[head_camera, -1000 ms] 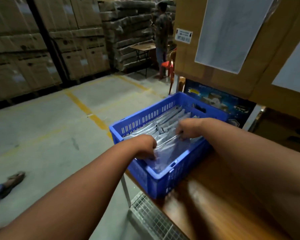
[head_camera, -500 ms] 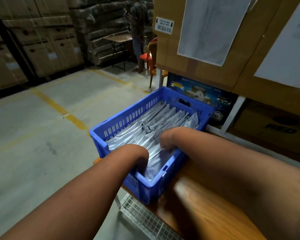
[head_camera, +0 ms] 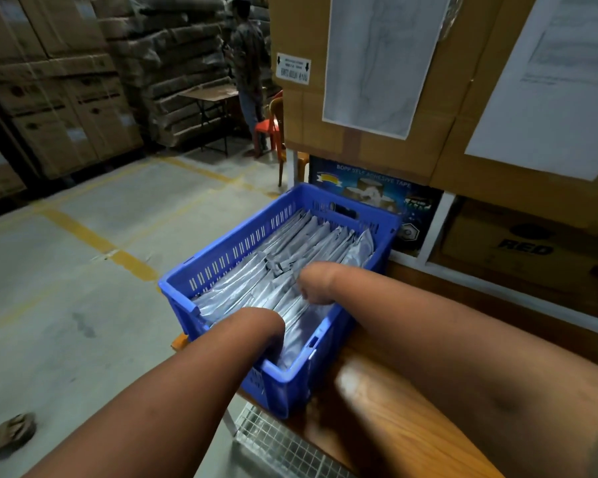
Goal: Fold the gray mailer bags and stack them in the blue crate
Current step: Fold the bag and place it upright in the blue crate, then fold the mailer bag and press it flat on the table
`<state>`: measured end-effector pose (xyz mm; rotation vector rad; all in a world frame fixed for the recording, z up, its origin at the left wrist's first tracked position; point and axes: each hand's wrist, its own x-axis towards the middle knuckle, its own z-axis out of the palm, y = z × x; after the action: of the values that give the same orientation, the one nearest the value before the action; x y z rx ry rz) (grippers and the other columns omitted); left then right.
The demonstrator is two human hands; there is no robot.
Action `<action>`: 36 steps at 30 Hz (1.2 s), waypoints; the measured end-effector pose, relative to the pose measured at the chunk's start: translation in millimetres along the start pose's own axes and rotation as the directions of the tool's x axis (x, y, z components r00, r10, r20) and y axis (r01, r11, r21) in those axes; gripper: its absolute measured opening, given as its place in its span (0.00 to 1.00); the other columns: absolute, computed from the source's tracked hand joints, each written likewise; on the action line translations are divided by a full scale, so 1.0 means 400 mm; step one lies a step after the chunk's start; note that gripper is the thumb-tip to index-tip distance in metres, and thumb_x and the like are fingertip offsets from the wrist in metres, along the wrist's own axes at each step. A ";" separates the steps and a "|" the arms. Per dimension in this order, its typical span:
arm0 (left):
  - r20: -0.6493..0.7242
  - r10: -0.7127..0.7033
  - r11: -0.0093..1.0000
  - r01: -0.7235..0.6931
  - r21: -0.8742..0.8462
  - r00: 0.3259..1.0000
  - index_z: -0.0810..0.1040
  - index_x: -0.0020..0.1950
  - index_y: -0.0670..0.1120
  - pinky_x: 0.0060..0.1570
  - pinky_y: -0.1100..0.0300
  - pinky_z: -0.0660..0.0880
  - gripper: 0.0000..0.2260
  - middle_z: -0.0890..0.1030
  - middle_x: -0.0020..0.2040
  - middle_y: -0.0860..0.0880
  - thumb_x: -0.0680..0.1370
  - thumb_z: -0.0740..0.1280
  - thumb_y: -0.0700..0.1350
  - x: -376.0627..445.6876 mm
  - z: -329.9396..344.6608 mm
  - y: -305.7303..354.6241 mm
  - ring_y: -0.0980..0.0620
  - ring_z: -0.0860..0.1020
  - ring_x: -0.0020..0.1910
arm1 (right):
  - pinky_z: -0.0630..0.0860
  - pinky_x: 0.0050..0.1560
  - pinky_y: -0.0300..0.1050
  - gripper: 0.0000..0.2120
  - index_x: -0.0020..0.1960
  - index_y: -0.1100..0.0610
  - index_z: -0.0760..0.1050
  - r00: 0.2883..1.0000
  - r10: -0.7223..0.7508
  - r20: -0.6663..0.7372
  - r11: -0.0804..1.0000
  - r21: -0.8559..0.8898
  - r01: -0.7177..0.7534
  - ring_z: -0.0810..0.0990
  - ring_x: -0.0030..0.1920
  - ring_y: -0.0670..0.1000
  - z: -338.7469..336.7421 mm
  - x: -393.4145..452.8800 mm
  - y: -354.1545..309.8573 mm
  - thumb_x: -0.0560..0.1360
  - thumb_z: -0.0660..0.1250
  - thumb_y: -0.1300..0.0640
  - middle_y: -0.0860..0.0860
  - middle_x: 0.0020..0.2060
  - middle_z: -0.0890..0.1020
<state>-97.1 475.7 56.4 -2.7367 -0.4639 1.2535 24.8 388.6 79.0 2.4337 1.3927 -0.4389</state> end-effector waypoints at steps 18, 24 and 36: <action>-0.704 0.472 0.878 -0.358 0.319 0.531 0.81 0.54 0.52 0.51 0.51 0.78 0.07 0.82 0.55 0.48 0.79 0.68 0.51 -0.246 -0.305 0.512 0.44 0.82 0.57 | 0.79 0.61 0.56 0.13 0.60 0.46 0.82 0.798 0.462 -0.386 0.833 0.498 -0.241 0.79 0.62 0.55 0.272 -0.714 0.394 0.82 0.67 0.41 0.49 0.57 0.79; -0.483 0.677 0.734 -0.555 0.391 0.555 0.80 0.66 0.54 0.63 0.52 0.78 0.17 0.82 0.64 0.51 0.79 0.72 0.56 -0.261 -0.244 0.889 0.49 0.80 0.64 | 0.78 0.63 0.56 0.17 0.66 0.45 0.80 0.745 0.649 -0.155 0.663 0.595 -0.454 0.78 0.65 0.55 0.536 -1.004 0.503 0.82 0.66 0.40 0.49 0.63 0.78; -0.443 0.768 0.629 -0.673 0.389 0.462 0.81 0.58 0.55 0.51 0.51 0.83 0.09 0.81 0.51 0.53 0.80 0.71 0.55 -0.320 -0.144 1.368 0.51 0.80 0.50 | 0.79 0.59 0.58 0.14 0.63 0.49 0.81 0.474 0.857 -0.201 0.508 0.478 -0.716 0.77 0.63 0.60 0.793 -1.327 0.776 0.81 0.63 0.50 0.55 0.62 0.78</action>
<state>-4.7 -81.5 71.3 -3.0086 0.9446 0.3596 2.4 -301.7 40.0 3.2286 0.0614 0.1308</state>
